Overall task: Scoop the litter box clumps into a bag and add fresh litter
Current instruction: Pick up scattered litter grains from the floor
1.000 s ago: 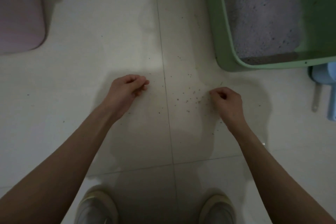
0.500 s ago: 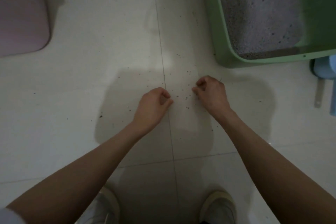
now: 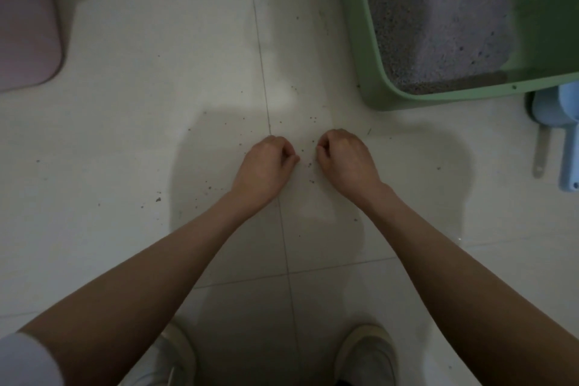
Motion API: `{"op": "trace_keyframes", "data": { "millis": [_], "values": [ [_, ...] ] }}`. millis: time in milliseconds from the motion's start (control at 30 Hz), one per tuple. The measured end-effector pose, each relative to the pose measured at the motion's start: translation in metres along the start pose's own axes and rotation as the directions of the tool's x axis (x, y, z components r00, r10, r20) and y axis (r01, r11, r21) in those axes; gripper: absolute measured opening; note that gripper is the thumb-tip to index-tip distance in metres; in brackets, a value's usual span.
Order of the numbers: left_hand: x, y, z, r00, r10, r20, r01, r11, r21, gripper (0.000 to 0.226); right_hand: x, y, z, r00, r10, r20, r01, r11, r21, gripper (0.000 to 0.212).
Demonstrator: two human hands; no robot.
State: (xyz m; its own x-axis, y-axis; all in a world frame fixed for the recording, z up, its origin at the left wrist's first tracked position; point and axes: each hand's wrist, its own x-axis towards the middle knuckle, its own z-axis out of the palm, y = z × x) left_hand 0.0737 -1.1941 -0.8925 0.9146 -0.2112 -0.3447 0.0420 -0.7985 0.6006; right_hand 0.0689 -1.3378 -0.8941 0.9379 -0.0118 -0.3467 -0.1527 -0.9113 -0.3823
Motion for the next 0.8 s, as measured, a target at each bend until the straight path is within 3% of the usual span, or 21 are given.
{"op": "trace_keyframes", "data": {
  "millis": [67,100,133,167,200,233,300,367,400,433,500,533,567,600,667,800],
  "values": [
    [0.000,0.003,-0.011,0.990,-0.140,-0.013,0.133,0.962,-0.239,0.009,-0.004,0.001,-0.007,0.991,0.130,-0.031,-0.113,0.938,0.329,0.014],
    [-0.001,0.002,-0.018,0.976,-0.216,0.040,0.212,0.881,-0.423,0.012,-0.006,0.003,-0.014,0.976,0.218,0.007,-0.181,0.793,0.582,0.016],
    [-0.002,0.002,-0.025,0.958,-0.257,0.125,0.278,0.739,-0.613,0.016,-0.008,0.006,-0.021,0.955,0.281,0.100,-0.240,0.526,0.816,0.024],
    [-0.004,0.000,-0.032,0.945,-0.254,0.205,0.317,0.559,-0.766,0.022,-0.011,0.008,-0.028,0.930,0.279,0.239,-0.292,0.169,0.941,0.029],
    [-0.006,-0.004,-0.037,0.935,-0.229,0.270,0.342,0.382,-0.859,0.029,-0.014,0.011,-0.033,0.907,0.221,0.358,-0.330,-0.152,0.932,0.031],
    [-0.008,-0.007,-0.041,0.928,-0.203,0.314,0.359,0.254,-0.898,0.037,-0.017,0.014,-0.037,0.894,0.146,0.423,-0.353,-0.350,0.868,0.030],
    [-0.013,-0.011,-0.042,0.922,-0.190,0.337,0.373,0.206,-0.905,0.043,-0.021,0.018,-0.039,0.891,0.057,0.451,-0.381,-0.447,0.809,0.023],
    [-0.015,-0.013,-0.037,0.925,-0.244,0.290,0.362,0.341,-0.868,0.035,-0.021,0.019,-0.035,0.894,0.051,0.445,-0.391,-0.396,0.831,0.027],
    [-0.015,-0.013,-0.033,0.928,-0.280,0.244,0.355,0.476,-0.804,0.031,-0.020,0.019,-0.034,0.895,0.071,0.441,-0.396,-0.330,0.857,0.032],
    [-0.015,-0.012,-0.028,0.935,-0.299,0.190,0.344,0.640,-0.687,0.027,-0.018,0.019,-0.032,0.900,0.121,0.418,-0.391,-0.199,0.899,0.034],
    [-0.016,-0.011,-0.018,0.971,-0.222,0.092,0.240,0.912,-0.334,0.018,-0.013,0.021,-0.029,0.920,0.264,0.290,-0.363,0.290,0.886,0.029],
    [-0.018,-0.011,-0.014,0.987,-0.147,0.064,0.157,0.968,-0.197,0.013,-0.010,0.021,-0.028,0.930,0.307,0.201,-0.345,0.543,0.766,0.024],
    [-0.019,-0.012,-0.010,0.996,-0.072,0.051,0.078,0.989,-0.123,0.012,-0.007,0.020,-0.026,0.947,0.301,0.113,-0.305,0.729,0.613,0.016],
    [-0.020,-0.012,-0.007,0.999,-0.010,0.051,0.014,0.996,-0.089,0.013,-0.005,0.019,-0.024,0.963,0.262,0.061,-0.259,0.838,0.480,0.008],
    [-0.020,-0.012,-0.001,0.997,0.054,0.059,-0.051,0.997,-0.050,0.017,-0.001,0.015,-0.020,0.979,0.198,0.039,-0.200,0.921,0.334,0.009],
    [-0.014,-0.011,0.004,0.996,0.072,0.061,-0.073,0.997,0.006,0.016,0.005,0.009,-0.014,0.985,0.165,0.042,-0.170,0.964,0.204,0.016]
  ]
}}
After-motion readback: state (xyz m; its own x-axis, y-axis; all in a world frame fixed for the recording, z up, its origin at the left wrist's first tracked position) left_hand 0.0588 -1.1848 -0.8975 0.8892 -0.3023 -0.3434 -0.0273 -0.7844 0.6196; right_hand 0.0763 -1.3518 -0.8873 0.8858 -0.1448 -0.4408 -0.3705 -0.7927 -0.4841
